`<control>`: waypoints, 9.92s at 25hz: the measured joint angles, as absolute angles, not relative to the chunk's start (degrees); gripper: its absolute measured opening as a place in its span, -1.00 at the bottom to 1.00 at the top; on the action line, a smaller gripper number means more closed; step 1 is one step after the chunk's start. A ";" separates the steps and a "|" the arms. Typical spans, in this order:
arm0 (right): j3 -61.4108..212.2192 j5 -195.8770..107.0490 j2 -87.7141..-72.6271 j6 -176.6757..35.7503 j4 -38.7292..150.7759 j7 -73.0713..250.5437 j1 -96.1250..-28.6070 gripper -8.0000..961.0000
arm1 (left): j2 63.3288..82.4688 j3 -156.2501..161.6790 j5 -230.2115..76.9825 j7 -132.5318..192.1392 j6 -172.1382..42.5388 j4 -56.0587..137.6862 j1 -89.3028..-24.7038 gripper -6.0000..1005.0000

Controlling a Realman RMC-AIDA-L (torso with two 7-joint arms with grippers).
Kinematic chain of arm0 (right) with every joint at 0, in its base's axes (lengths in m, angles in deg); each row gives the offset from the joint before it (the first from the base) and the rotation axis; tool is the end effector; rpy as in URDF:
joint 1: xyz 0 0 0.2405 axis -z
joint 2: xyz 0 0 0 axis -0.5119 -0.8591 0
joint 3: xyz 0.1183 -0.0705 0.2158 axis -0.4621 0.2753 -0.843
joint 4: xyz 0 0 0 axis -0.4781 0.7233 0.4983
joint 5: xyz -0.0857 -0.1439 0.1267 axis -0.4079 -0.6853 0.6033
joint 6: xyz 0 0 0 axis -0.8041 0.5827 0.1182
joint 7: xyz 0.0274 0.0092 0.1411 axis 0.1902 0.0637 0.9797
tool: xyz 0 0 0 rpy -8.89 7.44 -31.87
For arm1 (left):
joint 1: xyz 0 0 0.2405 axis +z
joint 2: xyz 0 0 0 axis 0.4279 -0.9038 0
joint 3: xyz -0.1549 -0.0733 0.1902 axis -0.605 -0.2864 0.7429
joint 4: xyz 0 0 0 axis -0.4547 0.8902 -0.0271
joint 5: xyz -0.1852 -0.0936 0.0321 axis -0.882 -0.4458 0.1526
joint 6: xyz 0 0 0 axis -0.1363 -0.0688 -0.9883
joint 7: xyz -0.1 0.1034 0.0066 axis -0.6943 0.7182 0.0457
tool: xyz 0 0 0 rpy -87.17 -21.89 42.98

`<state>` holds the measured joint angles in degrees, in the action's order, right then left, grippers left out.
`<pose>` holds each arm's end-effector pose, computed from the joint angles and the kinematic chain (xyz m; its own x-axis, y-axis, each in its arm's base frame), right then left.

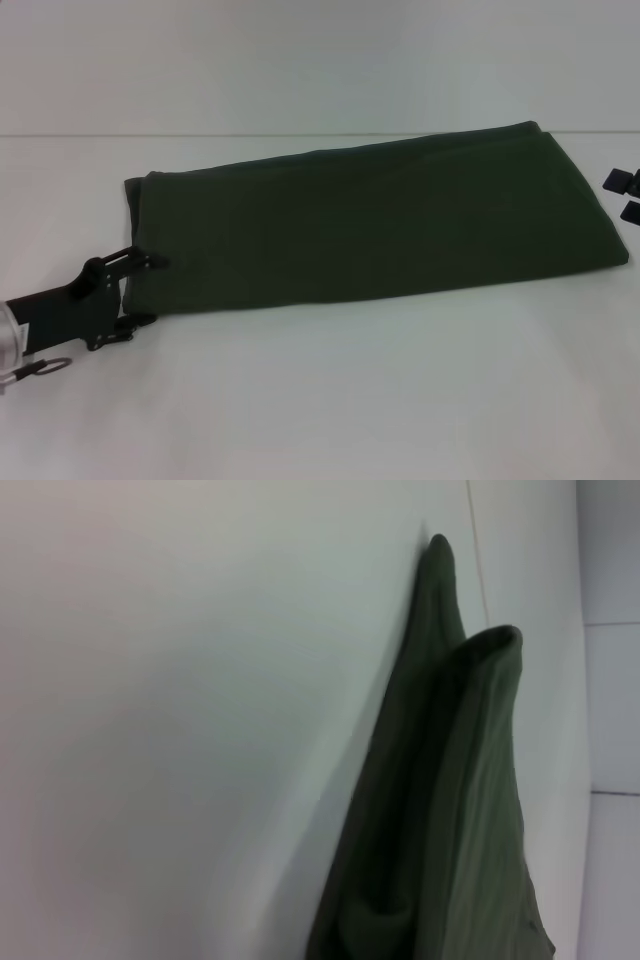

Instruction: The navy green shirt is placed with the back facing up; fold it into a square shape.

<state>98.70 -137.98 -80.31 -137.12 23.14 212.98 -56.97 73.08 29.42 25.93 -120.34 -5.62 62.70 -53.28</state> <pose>0.3315 0.3536 0.0798 -0.0121 -0.6673 -0.7447 -0.9790 -0.1437 0.1446 -0.3497 0.3352 0.0047 -0.5278 0.6868 0.4997 0.8428 0.3506 0.4083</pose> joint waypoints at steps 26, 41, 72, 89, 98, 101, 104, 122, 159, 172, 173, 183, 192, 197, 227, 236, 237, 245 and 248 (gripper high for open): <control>97.49 -137.36 -80.31 -137.80 23.73 213.01 -56.68 0.72 | 75.46 29.76 21.30 -110.12 -10.47 61.48 -56.87 0.61; 95.89 -137.28 -80.31 -137.98 23.83 213.02 -56.90 0.72 | 75.72 31.60 21.43 -107.93 -14.68 63.22 -57.63 0.33; 95.91 -137.28 -80.22 -137.28 24.55 213.01 -57.21 0.71 | 71.83 32.46 22.85 -106.22 -29.24 68.29 -53.64 -0.92; 96.20 -137.39 -80.31 -137.30 26.21 212.08 -57.36 0.71 | 78.78 34.52 19.84 -106.30 -4.83 87.69 -59.01 -0.90; 95.96 -137.38 -80.31 -137.32 26.91 211.63 -57.56 0.70 | 82.20 50.95 19.20 -106.33 -10.28 88.10 -66.26 -0.90; 95.99 -137.44 -80.31 -137.31 26.93 211.58 -57.57 0.70 | 82.29 57.79 19.16 -105.58 -15.95 82.06 -70.00 -0.90; 96.05 -137.55 -80.31 -137.30 27.30 211.55 -57.70 0.70 | 82.46 63.40 18.06 -103.25 -20.75 77.63 -72.98 -0.90; 97.64 -139.03 -79.59 -136.07 27.60 211.63 -58.25 0.70 | 82.01 64.84 10.29 -99.67 -12.68 95.14 -60.03 -0.17; 117.52 -169.25 -83.06 -108.28 36.58 227.85 -88.83 0.52 | 78.76 36.30 9.52 -102.41 8.23 88.09 -50.22 0.87; 120.18 -169.30 -83.76 -106.15 38.18 228.93 -89.83 0.42 | 78.94 36.68 9.73 -102.41 6.39 88.06 -51.18 0.86; 120.77 -169.33 -83.71 -106.01 38.29 229.52 -89.83 0.34 | 78.95 36.70 9.76 -102.41 6.38 88.02 -51.27 0.86; 122.49 -169.36 -83.65 -105.59 37.49 231.56 -89.63 -0.34 | 78.91 36.45 9.69 -101.72 6.22 86.73 -51.55 0.86; 122.26 -169.29 -83.48 -105.47 37.32 231.56 -89.36 -0.33 | 78.92 36.33 9.58 -101.71 6.12 86.59 -51.77 0.87; 122.45 -169.28 -83.51 -104.33 37.79 231.63 -89.32 -0.33 | 78.92 36.39 9.60 -101.71 5.82 86.60 -52.15 0.86; 117.99 -169.30 -81.89 -111.08 33.20 233.05 -86.73 -0.34 | 78.92 36.31 9.57 -101.71 5.46 86.60 -52.40 0.86; 118.60 -172.13 -82.56 -108.42 35.93 233.29 -87.72 -0.46 | 79.01 36.61 9.50 -101.72 5.45 86.57 -52.56 0.86; 118.75 -172.17 -82.61 -108.00 36.30 233.30 -87.75 -0.47 | 79.04 36.62 9.50 -101.73 5.46 86.55 -52.57 0.86; 120.11 -172.24 -83.31 -105.73 37.28 233.01 -87.91 -0.57 | 79.27 36.62 9.49 -101.86 5.45 86.50 -52.58 0.86; 121.03 -172.26 -83.63 -104.99 37.33 233.20 -88.02 -0.61 | 79.27 36.61 9.48 -101.86 5.45 86.51 -52.61 0.86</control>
